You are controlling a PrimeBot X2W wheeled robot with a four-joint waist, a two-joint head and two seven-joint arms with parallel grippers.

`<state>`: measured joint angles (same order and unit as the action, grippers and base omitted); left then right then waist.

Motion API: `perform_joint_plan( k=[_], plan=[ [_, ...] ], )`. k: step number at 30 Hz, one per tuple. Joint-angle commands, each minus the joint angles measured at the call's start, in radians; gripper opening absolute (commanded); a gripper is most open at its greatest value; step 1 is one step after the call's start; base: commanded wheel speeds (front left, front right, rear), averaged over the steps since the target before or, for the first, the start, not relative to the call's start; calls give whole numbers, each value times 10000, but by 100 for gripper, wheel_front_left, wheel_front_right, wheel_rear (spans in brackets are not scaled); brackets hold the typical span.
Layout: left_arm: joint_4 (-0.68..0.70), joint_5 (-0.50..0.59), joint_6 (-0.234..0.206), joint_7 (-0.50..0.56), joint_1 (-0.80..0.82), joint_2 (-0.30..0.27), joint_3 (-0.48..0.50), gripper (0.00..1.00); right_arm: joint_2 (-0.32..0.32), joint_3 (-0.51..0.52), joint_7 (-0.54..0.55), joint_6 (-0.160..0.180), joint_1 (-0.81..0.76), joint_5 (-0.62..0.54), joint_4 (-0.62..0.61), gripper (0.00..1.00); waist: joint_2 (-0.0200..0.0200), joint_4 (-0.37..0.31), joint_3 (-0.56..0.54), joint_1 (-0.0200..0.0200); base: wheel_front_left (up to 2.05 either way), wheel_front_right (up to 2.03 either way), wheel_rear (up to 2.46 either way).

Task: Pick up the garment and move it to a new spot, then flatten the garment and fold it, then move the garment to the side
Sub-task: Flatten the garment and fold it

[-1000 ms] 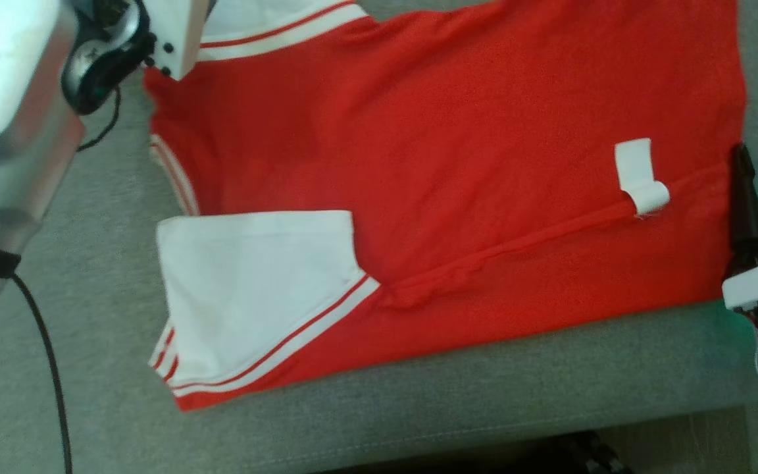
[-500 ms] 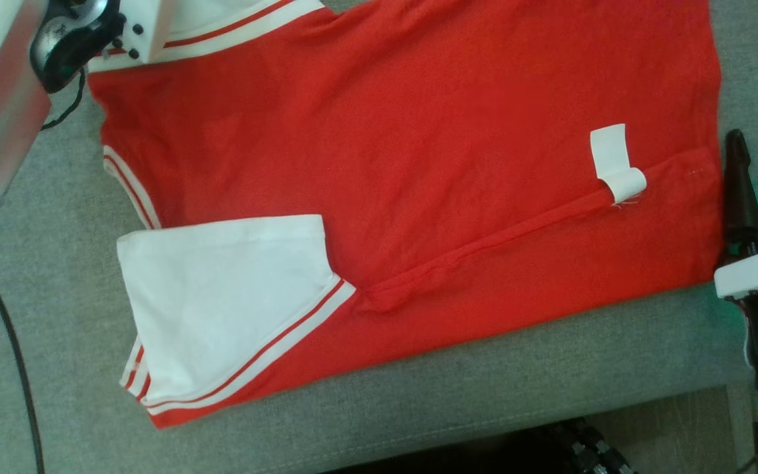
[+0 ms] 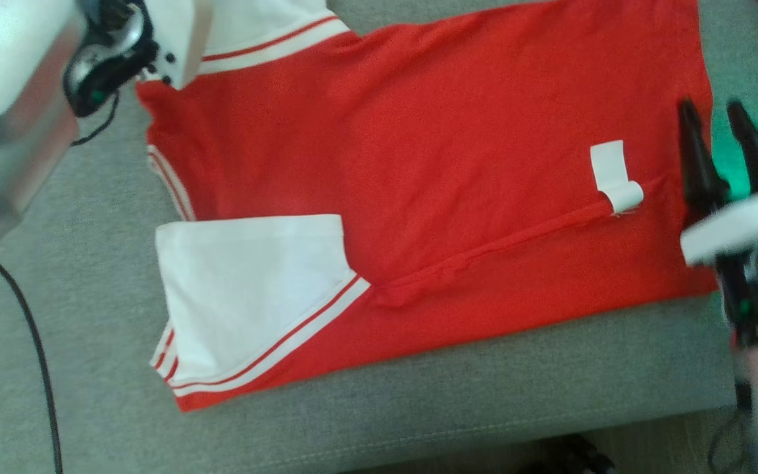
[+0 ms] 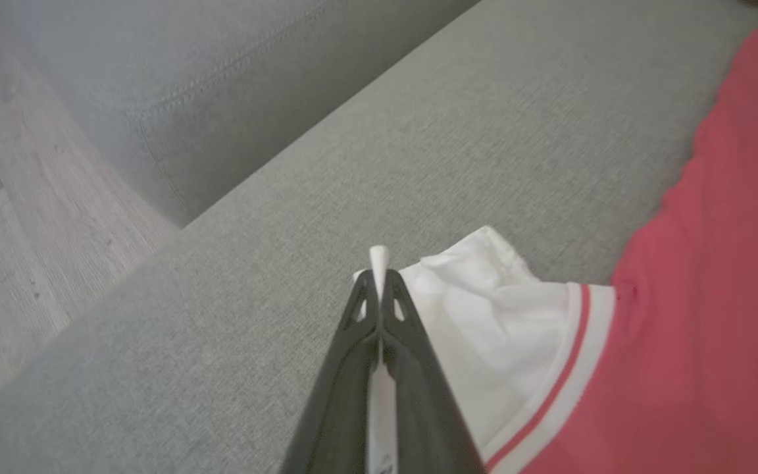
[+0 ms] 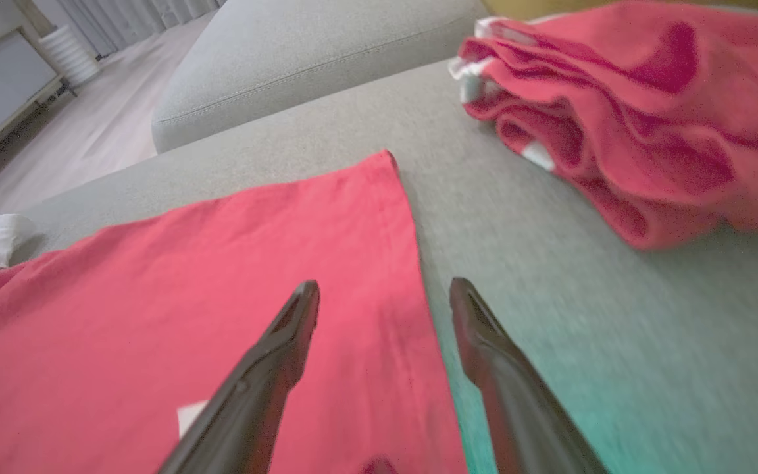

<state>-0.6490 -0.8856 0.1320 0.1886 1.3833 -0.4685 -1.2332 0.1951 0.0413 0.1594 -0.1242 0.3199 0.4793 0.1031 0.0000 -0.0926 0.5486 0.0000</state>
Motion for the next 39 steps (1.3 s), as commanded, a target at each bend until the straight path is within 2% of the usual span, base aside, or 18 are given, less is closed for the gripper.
perform_joint_plan(
  k=[1,6,9,14,21,30,31,33,34,35,37,38,39],
  plan=[
    [227,-34,-14,-165,554,-372,291,0,187,-173,164,-65,349,-146,-244,100,0,175,-228,0,0,0,0],
    [631,-98,-14,-1046,611,-429,68,0,291,-246,1447,-65,2074,-1335,1060,100,0,519,-547,0,0,0,0],
    [802,-95,-14,-1296,628,-429,-75,0,462,-186,1717,-65,3081,-2492,1934,100,0,717,-650,0,0,0,0],
    [1013,-258,-14,-1466,597,-336,-232,0,234,218,2329,-65,4141,-3613,3411,100,0,959,-800,0,0,0,0],
    [1145,-443,-14,-1527,608,-316,-379,0,-387,749,2710,-65,5046,-3363,4939,100,0,996,-889,0,0,0,0],
    [1232,-517,-14,-1513,641,-308,-447,0,-350,897,2402,-65,5564,-3442,5796,100,0,1010,-868,0,0,0,0],
    [1238,-522,-14,-1509,640,-310,-451,0,-363,886,2377,-65,5612,-3422,5871,96,0,1009,-868,0,0,0,0],
    [1255,-528,-14,-1497,643,-309,-457,0,-372,822,2302,-65,5694,-3396,5996,82,0,1013,-868,0,0,0,0],
    [1270,-526,-14,-1488,648,-311,-459,0,-366,798,2259,-65,5729,-3380,6052,68,0,1018,-863,0,0,0,0],
    [1286,-525,-14,-1481,656,-319,-461,0,-357,791,2228,-65,5762,-3362,6112,48,0,1025,-854,0,0,0,0],
    [1320,-523,-14,-1469,675,-333,-464,0,-305,761,2148,-65,5822,-3353,6211,27,0,1052,-825,0,0,0,0],
    [1332,-516,-14,-1468,678,-345,-465,0,-279,755,2100,-65,5856,-3350,6260,7,0,1061,-813,0,0,0,0],
    [1347,-501,-14,-1461,672,-363,-466,0,-255,746,2059,-65,5897,-3347,6308,0,0,1067,-800,0,0,0,0]
  ],
)
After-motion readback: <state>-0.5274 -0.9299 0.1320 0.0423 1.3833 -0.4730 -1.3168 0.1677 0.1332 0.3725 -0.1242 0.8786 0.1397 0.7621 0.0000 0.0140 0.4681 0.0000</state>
